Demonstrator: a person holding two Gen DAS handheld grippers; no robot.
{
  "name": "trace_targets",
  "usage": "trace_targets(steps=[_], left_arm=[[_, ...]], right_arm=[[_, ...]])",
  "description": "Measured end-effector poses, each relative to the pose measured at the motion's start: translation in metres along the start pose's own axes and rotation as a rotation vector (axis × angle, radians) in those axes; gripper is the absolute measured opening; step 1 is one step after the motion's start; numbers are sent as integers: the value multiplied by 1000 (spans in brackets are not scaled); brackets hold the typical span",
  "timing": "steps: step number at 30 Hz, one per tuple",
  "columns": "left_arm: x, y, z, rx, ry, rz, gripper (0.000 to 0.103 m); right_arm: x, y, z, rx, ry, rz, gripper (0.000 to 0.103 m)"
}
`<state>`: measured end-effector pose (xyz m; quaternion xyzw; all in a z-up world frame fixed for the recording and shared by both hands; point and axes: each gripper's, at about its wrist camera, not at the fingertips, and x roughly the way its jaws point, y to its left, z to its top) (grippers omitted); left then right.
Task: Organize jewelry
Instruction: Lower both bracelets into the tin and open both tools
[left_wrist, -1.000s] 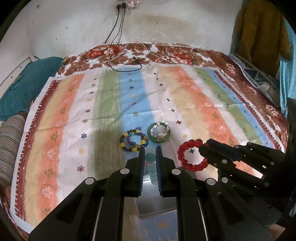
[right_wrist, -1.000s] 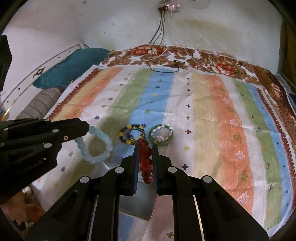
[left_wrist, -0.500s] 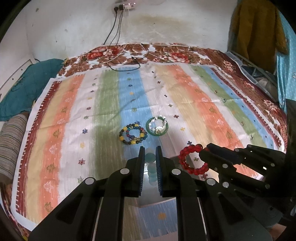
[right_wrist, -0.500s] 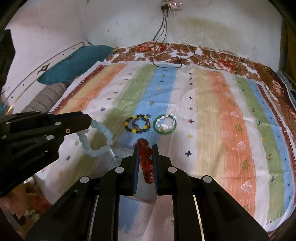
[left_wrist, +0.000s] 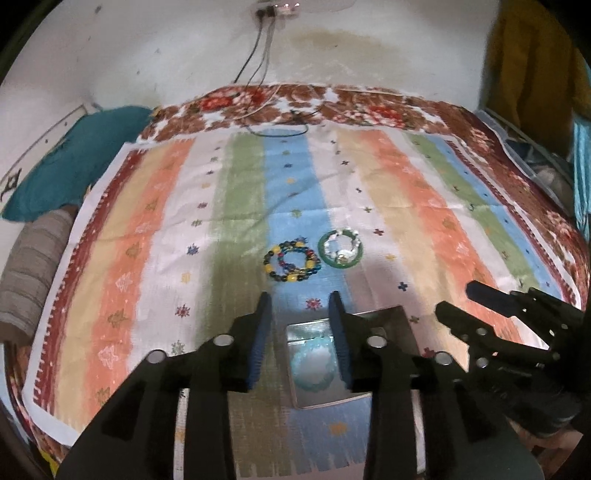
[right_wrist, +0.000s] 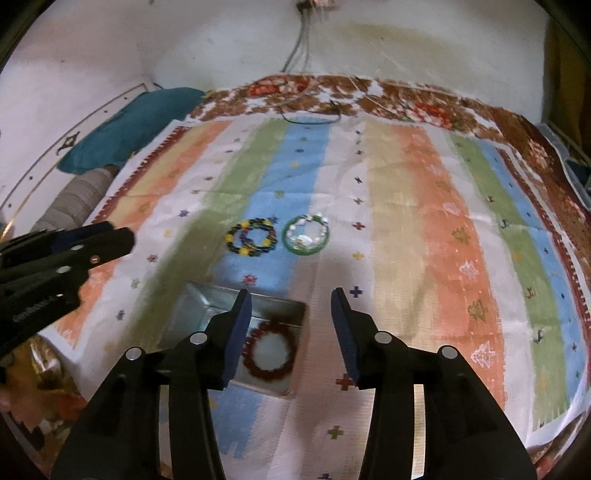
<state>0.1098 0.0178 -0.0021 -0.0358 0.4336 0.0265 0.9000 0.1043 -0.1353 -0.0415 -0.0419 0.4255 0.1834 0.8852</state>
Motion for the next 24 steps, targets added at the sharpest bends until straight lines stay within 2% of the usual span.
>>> trace_targets(steps=[8,13,16,19,24], left_arm=[[19,17,6,-97,60,-33,55],[31,19,11,-122,89,-56,60],[37,18,14,-110,95,-39,63],[45,18,19,-103,106,-26,65],[58,29,26,-145,129,-36,65]], right_arm=[[16,-9,12,26,30,-6,60],[19,-14,19,41,28,-11,70],[24,-20,24,62,32,-13,73],[31,-25,29,76,44,-18,74],[40,-26,34,75,59,-25,74]])
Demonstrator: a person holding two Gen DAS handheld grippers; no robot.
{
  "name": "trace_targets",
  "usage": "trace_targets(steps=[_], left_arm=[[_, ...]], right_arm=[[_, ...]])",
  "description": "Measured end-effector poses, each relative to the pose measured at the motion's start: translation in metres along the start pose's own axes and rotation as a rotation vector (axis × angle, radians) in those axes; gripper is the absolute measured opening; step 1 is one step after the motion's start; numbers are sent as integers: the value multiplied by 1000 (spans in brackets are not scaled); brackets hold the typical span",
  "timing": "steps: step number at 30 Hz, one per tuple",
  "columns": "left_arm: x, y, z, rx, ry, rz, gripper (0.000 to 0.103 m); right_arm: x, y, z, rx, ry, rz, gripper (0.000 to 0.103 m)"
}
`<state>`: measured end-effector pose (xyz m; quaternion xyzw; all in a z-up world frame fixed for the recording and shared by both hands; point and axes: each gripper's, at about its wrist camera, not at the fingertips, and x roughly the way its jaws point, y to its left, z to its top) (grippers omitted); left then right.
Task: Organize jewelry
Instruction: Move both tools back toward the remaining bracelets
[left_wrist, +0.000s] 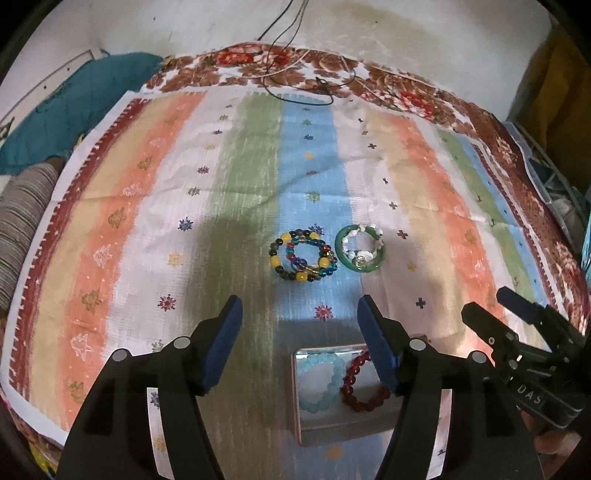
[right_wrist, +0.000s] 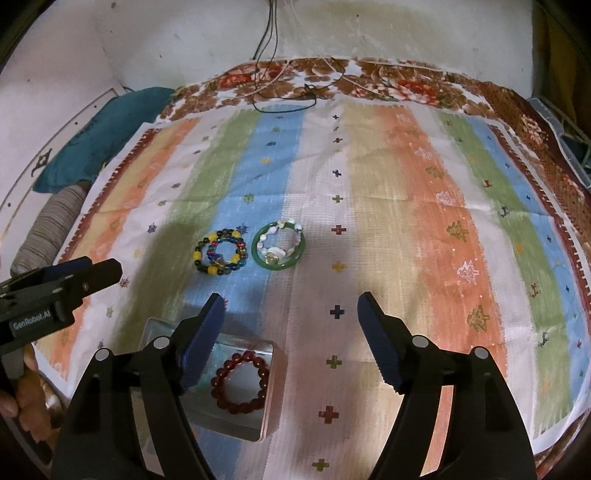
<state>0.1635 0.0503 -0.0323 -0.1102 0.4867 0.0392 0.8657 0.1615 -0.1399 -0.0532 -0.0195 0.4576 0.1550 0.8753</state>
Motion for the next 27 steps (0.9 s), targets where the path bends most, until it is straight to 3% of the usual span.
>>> trace_targets(steps=[27], left_arm=[[60,10,28,-35,92,35,66]], right_arm=[[47,-2,30,-22,32,-41,75]])
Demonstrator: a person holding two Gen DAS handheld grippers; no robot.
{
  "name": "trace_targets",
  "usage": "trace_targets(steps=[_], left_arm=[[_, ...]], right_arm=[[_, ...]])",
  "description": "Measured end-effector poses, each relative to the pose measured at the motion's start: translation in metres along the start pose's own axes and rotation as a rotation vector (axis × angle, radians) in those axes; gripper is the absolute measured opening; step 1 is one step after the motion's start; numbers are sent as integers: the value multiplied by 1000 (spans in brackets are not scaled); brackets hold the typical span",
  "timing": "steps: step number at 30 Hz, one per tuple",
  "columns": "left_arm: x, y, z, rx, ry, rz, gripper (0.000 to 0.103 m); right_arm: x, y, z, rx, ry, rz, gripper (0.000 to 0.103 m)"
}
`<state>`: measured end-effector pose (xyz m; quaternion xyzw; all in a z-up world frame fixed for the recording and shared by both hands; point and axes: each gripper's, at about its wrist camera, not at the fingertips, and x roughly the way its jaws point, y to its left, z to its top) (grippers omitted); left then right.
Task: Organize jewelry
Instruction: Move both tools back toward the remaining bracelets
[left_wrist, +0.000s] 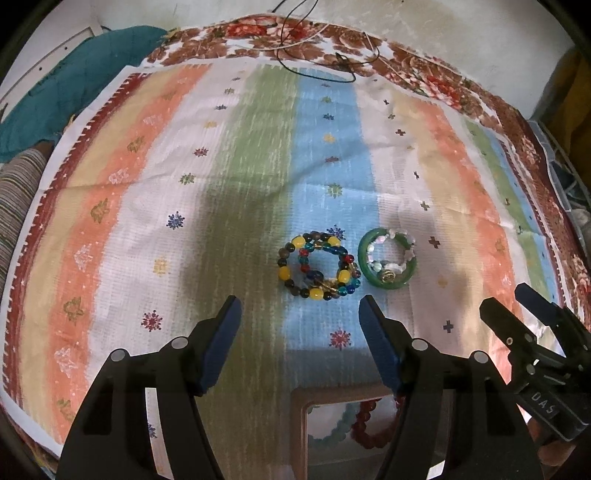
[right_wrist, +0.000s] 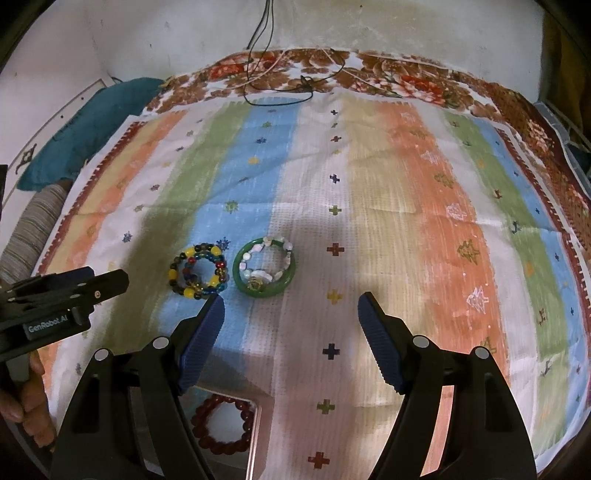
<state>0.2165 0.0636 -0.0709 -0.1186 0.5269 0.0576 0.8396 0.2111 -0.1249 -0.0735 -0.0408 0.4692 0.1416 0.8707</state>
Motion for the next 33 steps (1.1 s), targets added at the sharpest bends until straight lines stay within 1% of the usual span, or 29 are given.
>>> trace_targets(steps=[2,8,14,19,27,33], left_arm=[[4,1,2,-5,6,-1,66],[14,4,6,-21,22,-40,66],[25,0,9,1,33,-62,66],[33,-2,13,15,38,-53,66],[51,3,18,26,61,-9,66],[59,2,24,16,75,-31,65]], right_arm=[[4,1,0,-9,6,-6,75],[11,4,4,-20,10,-12,75],[20,3,8,-20,17,-15,75],[32,2,11,-28,29,-24,75],[47,1,16,-37,44,-38,75],[59,1,20,-44,53,-52,75]])
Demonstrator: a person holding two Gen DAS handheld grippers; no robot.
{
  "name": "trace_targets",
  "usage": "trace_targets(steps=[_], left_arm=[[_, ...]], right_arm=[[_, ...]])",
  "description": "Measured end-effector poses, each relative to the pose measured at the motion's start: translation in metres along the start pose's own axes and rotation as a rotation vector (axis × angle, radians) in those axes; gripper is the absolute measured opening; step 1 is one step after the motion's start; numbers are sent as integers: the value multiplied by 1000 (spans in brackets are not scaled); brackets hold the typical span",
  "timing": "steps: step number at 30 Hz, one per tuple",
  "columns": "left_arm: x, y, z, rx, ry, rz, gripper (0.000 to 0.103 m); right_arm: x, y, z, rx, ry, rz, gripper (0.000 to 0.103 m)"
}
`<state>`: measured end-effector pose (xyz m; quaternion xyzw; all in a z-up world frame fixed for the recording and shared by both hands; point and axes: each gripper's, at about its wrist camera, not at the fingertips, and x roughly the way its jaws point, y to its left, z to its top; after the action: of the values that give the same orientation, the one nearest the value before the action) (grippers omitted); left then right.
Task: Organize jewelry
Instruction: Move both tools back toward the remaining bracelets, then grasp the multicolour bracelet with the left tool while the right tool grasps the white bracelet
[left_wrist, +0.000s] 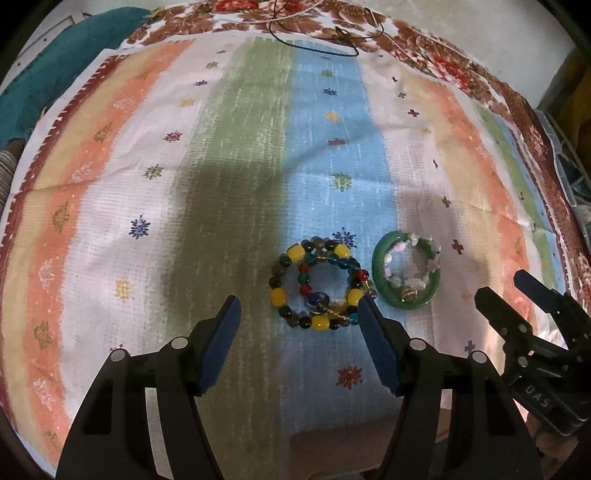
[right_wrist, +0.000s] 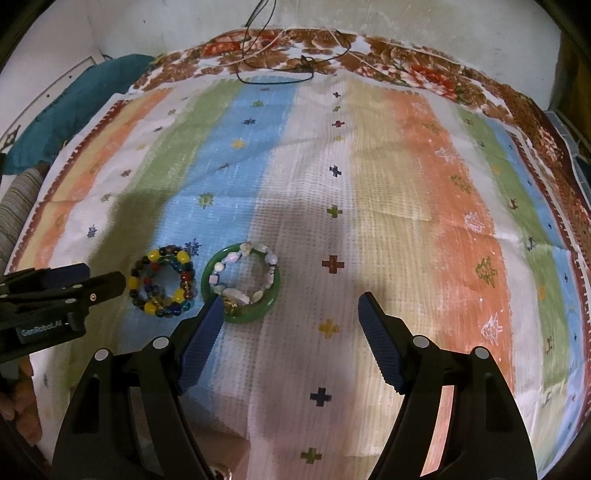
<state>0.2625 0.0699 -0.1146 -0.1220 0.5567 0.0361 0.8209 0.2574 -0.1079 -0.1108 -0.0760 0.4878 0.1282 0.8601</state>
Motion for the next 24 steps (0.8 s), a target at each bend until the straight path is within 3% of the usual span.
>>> trace_targets(steps=[6,12,24], left_arm=[[12,3,5,-46,35,-84,56],[23,6,7,-78,57,-122,46],[43,5,9,-68,98,-120,42]], right_arm=[[9,1,5,-10,1,-15,75],[20,0,9,-20,14,-25,75],[37,2,15,-19,39,-34,74]])
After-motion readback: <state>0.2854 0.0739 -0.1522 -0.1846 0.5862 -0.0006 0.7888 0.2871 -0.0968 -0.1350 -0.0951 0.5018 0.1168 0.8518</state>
